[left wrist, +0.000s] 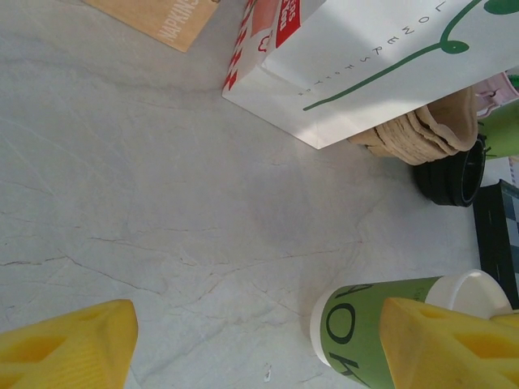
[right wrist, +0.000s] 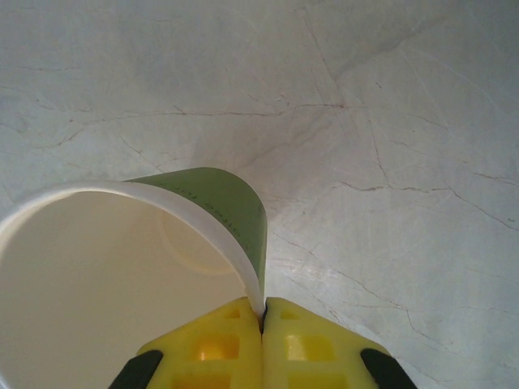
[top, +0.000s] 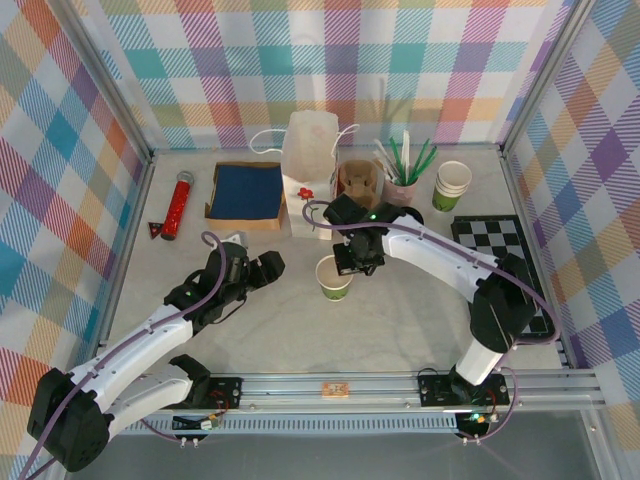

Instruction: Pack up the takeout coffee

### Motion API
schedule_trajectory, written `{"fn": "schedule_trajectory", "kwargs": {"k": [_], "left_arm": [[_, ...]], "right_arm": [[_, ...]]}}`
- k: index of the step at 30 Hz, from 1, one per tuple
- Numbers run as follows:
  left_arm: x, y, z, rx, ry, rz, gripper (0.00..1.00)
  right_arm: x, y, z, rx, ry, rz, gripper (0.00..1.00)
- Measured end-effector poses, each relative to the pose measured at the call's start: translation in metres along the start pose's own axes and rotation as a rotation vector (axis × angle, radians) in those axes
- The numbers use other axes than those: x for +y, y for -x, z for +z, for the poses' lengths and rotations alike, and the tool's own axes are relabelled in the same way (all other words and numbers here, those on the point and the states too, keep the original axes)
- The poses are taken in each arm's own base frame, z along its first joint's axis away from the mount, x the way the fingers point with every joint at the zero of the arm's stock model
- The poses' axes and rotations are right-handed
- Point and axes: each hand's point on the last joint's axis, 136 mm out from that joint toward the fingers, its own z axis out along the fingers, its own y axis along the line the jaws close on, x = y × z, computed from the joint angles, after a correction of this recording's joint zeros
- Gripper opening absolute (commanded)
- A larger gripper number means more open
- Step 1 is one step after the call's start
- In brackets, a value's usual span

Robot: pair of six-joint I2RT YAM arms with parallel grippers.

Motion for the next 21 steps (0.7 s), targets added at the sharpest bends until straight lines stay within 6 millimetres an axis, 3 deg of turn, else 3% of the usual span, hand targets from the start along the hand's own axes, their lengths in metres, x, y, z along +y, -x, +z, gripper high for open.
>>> {"fn": "schedule_trajectory", "kwargs": {"k": [21], "left_arm": [[0.0,0.0,0.0,-0.001,0.0,0.0,0.78]], "right_arm": [[0.002,0.01,0.016,-0.018,-0.016,0.019,0.01]]}}
